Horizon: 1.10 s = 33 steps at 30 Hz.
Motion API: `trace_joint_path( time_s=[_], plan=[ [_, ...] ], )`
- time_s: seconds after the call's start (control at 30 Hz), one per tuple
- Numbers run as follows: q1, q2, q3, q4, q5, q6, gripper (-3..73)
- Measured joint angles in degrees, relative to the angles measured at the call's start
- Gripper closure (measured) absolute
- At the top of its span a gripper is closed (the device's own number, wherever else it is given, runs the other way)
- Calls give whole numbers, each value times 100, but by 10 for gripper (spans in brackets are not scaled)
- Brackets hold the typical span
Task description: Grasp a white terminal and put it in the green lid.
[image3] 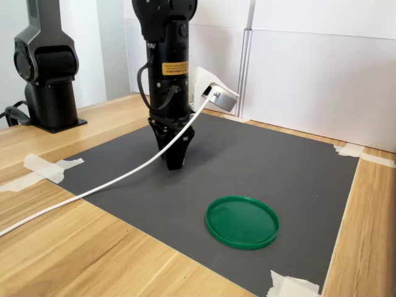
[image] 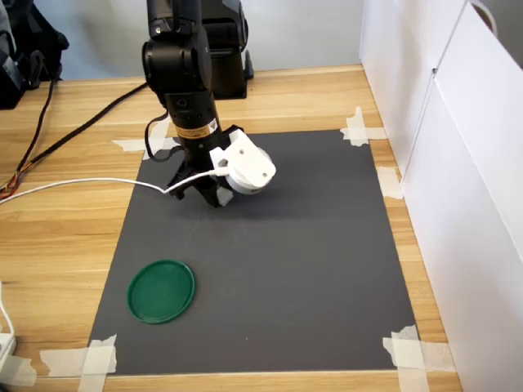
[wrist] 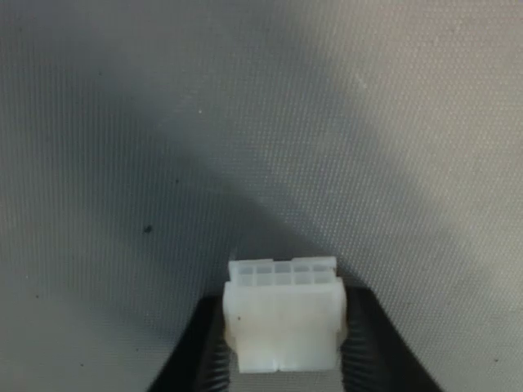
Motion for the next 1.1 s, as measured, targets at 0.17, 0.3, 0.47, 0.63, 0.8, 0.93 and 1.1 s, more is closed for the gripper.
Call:
trace_joint_path(
  time_s=[0.17,0.3,0.47,0.63,0.8,0.93,1.1],
  plan=[
    [0,0,-32,0,12,5,380],
    [0,-48,-368,74,231,18,380],
    [0,-68,-1355,88,964,39,380],
    [-94,56,-2491,257,1619,39,380],
    [-512,589,-3343,296,1969,39,380],
    [-820,1137,-3804,81,2058,100,380],
    [-978,1709,-4138,-224,2058,223,380]
  ],
)
